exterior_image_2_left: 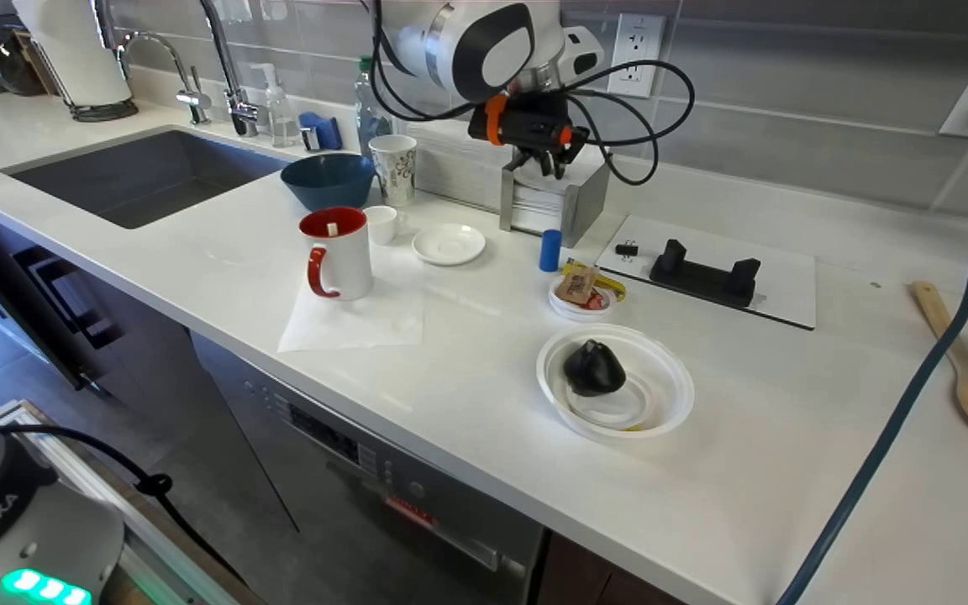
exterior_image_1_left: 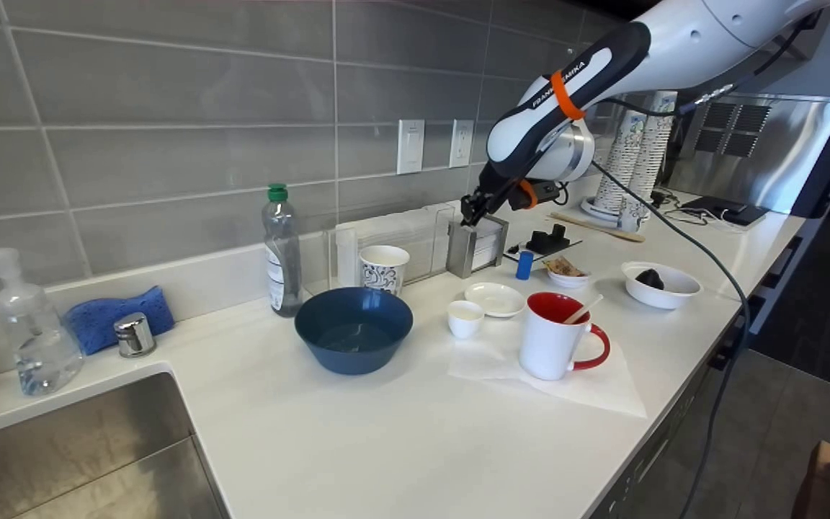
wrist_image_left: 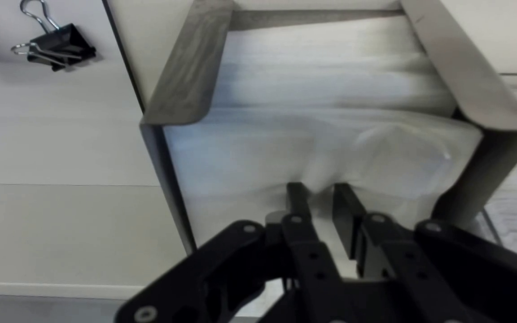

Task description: Pick up one napkin from the napkin holder and put it on the empty white plate

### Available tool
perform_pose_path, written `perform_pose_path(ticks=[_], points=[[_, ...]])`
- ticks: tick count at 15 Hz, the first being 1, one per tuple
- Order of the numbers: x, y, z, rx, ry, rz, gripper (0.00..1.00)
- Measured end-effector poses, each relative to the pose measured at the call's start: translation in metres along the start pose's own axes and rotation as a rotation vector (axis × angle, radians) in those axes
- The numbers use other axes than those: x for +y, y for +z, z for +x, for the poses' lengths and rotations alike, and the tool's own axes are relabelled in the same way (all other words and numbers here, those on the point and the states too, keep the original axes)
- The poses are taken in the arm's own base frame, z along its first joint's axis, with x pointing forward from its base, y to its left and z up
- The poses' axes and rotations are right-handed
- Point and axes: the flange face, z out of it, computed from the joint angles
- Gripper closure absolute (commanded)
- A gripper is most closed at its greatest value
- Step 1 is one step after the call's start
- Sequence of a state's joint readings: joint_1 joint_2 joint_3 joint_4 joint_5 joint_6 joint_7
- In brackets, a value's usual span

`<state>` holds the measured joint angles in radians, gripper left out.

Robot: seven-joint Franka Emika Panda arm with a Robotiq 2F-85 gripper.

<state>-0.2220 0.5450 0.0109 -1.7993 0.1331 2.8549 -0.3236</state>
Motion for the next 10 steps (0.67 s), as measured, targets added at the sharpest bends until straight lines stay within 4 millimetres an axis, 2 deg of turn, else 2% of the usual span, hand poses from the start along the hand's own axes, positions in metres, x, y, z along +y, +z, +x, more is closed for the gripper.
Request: perform_pose_path(ticks=[5,10], points=[[0.0002,-0.0011,0.0017,0.004,0.000,-0.001,0.90],[0.0000,-0.0026,0.0039,0.009,-0.001,-0.001,0.93]])
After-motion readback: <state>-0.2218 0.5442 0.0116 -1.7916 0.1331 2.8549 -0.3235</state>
